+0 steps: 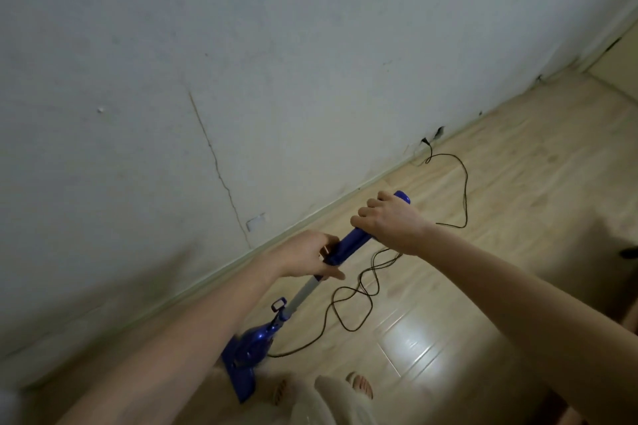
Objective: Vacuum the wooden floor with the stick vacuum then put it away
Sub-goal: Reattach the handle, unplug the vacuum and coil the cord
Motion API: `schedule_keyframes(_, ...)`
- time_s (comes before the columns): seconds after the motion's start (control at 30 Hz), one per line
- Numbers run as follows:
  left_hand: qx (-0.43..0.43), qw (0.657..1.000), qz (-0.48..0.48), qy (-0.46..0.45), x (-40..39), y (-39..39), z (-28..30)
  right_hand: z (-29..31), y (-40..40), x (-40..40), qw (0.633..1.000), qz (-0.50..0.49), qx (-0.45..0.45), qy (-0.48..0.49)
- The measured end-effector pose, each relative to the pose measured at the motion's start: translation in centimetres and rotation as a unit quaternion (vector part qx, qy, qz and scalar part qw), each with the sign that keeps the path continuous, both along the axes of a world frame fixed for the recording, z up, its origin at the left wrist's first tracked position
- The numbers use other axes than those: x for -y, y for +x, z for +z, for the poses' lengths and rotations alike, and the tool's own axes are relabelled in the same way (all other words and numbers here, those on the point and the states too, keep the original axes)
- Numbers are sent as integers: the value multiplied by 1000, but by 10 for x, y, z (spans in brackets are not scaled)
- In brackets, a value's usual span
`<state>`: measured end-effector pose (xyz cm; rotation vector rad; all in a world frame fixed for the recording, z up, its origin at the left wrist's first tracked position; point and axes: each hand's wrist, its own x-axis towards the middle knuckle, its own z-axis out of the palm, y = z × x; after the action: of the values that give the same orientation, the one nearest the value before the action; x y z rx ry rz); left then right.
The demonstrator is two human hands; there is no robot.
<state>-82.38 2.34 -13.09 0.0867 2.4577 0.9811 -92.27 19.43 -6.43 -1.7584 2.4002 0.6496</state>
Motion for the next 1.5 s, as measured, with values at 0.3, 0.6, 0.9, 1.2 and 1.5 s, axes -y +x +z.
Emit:
schedule_keyframes(0.3, -21, 966, 251, 48, 13, 121, 25, 62, 59, 51, 987, 79, 142, 0)
schedule_keyframes(0.6, -92, 873, 479, -1, -9, 224, 57, 65, 134, 78, 882, -28, 434, -181)
schedule_keyframes(0.9, -68, 799, 595, -51, -8, 278, 58, 67, 217, 110, 782, -165, 574, -181)
schedule_keyframes(1.2, -60, 785, 616, -8, 3, 303, 54, 50, 238, 113, 659, -294, 614, -321)
schedule_keyframes(1.5, 95, 848, 521, -22, -36, 275, 22, 39, 208, 47, 604, -323, 665, -297)
